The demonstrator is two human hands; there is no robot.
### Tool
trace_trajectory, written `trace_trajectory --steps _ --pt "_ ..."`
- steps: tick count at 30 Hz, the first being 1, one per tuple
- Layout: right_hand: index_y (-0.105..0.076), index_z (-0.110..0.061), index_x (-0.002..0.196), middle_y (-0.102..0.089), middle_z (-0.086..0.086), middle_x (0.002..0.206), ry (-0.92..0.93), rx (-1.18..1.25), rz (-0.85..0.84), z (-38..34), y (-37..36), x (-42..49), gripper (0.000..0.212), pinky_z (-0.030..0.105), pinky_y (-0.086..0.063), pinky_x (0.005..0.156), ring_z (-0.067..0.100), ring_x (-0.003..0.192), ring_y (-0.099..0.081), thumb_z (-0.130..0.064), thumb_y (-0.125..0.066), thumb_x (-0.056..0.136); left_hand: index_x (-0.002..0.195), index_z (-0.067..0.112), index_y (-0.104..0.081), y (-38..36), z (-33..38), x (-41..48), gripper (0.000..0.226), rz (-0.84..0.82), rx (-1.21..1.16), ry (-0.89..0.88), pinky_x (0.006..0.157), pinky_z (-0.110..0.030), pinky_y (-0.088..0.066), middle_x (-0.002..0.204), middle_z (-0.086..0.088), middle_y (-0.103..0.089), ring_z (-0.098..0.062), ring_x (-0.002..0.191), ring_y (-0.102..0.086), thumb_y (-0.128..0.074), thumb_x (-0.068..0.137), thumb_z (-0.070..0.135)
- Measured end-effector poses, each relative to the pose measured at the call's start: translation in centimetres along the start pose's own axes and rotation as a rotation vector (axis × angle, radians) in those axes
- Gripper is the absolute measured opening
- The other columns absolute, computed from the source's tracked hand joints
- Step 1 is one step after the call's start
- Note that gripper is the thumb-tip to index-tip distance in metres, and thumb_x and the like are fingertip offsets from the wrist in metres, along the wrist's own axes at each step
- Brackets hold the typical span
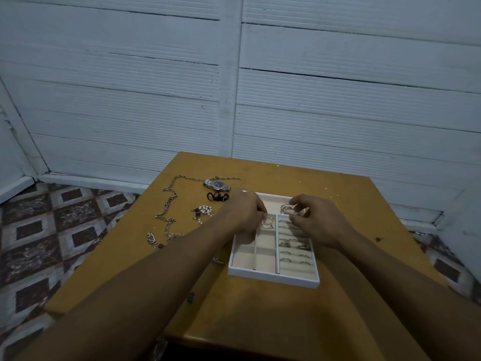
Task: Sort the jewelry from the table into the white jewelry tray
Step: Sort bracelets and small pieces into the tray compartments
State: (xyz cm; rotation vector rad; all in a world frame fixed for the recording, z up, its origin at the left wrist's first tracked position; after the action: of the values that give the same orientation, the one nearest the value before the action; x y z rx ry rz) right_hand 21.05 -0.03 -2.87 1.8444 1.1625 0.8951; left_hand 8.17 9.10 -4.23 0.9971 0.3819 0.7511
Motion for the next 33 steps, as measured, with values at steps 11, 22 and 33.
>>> trace_trajectory --steps 11,22,33 --pt "-0.061 -0.022 0.119 -0.063 -0.010 0.103 -0.035 0.036 0.000 1.0 0.7 -0.9 0.029 0.035 -0.054 0.076 0.009 0.084 -0.062 -0.025 -0.060 0.091 0.102 0.026 -0.075 -0.9 1.7 -0.3 0.025 0.138 0.256 -0.078 0.082 -0.038 -0.051 0.108 -0.006 -0.057 -0.024 0.105 -0.053 -0.054 0.090 0.028" --pt "-0.063 -0.023 0.119 -0.066 -0.007 0.106 0.012 0.058 -0.015 -1.9 -0.2 -0.6 0.031 0.029 -0.050 0.079 0.012 0.088 -0.061 -0.024 -0.063 0.088 0.110 0.023 -0.071 2.3 -1.1 -2.5 0.027 0.188 0.198 -0.110 0.088 -0.035 -0.046 0.109 -0.003 -0.056 -0.020 0.106 -0.050 -0.055 0.091 0.033" --pt "-0.070 -0.025 0.104 -0.068 -0.005 0.110 0.132 -0.025 -0.160 -11.4 -6.4 2.0 0.021 0.037 -0.049 0.090 0.018 0.101 -0.061 -0.025 -0.063 0.083 0.114 0.025 -0.067 7.4 -11.3 -8.1 0.027 0.231 0.230 0.032 0.084 -0.029 -0.044 0.110 0.004 -0.059 -0.014 0.102 -0.054 -0.053 0.093 0.034"
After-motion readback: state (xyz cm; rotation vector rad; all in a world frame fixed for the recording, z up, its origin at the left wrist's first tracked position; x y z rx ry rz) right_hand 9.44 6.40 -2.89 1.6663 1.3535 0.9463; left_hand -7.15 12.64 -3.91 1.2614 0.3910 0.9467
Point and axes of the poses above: each hand's wrist, its own x-axis towards the middle knuckle, its own y-axis out of the back of the hand, z = x × y, the point moved 9 cm from there along x, towards the middle knuckle
